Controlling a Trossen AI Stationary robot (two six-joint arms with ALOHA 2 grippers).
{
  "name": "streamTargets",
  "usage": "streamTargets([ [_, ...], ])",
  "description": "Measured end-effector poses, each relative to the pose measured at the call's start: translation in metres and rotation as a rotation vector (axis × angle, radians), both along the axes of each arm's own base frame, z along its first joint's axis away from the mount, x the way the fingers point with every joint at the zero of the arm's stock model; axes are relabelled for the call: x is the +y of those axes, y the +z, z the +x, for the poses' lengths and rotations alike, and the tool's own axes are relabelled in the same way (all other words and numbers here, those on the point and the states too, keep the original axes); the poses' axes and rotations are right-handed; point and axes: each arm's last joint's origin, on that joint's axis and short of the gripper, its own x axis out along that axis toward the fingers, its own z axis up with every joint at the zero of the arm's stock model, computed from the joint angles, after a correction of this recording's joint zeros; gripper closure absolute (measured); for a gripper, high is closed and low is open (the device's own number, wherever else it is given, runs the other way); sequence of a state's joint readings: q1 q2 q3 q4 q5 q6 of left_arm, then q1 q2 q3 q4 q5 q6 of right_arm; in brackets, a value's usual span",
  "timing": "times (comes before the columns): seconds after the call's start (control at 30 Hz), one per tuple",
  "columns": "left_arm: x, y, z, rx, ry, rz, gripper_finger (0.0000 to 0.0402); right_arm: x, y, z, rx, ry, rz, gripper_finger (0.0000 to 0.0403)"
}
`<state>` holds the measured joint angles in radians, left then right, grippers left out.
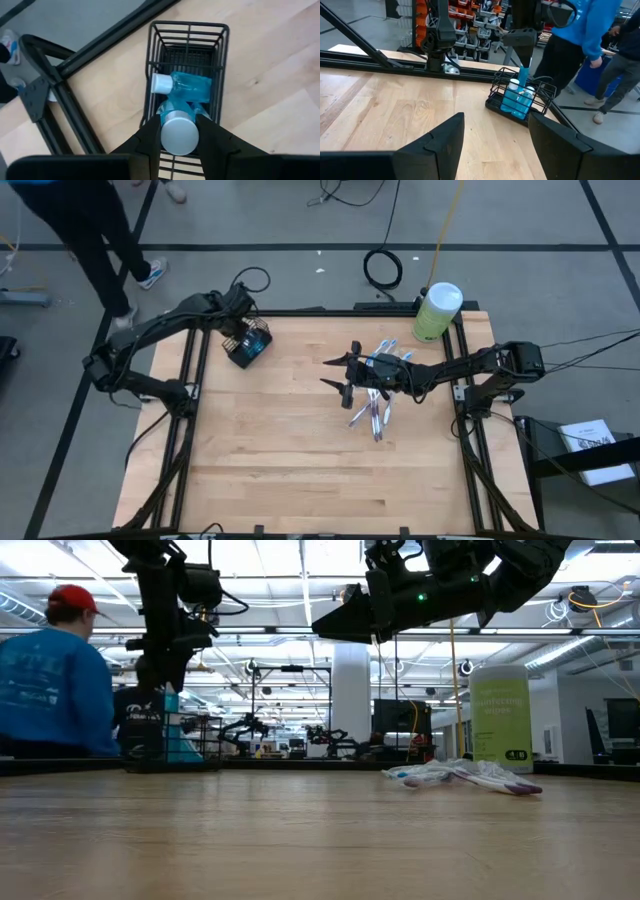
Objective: Pick & Place toothbrushing station
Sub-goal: Put the mouthwash into the middle compartment of the wire organizer
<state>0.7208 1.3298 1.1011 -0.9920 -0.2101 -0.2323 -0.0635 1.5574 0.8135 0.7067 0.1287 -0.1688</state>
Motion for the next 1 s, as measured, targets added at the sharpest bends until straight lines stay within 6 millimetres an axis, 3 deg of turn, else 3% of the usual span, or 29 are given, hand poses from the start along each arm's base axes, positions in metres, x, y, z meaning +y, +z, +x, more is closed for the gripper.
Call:
streamTargets([
  [0.5,0.011,-0.025,0.013,0.066,-0.002,-0.086,0.0304,0.000,0.000,0.000,0.000,0.002,0.001,0.0190],
  [1.0,0.017,-0.028,0.010,0.084,-0.021,-0.089,0.0304,0.000,0.000,0.000,0.003,0.000,0.019,0.0192],
])
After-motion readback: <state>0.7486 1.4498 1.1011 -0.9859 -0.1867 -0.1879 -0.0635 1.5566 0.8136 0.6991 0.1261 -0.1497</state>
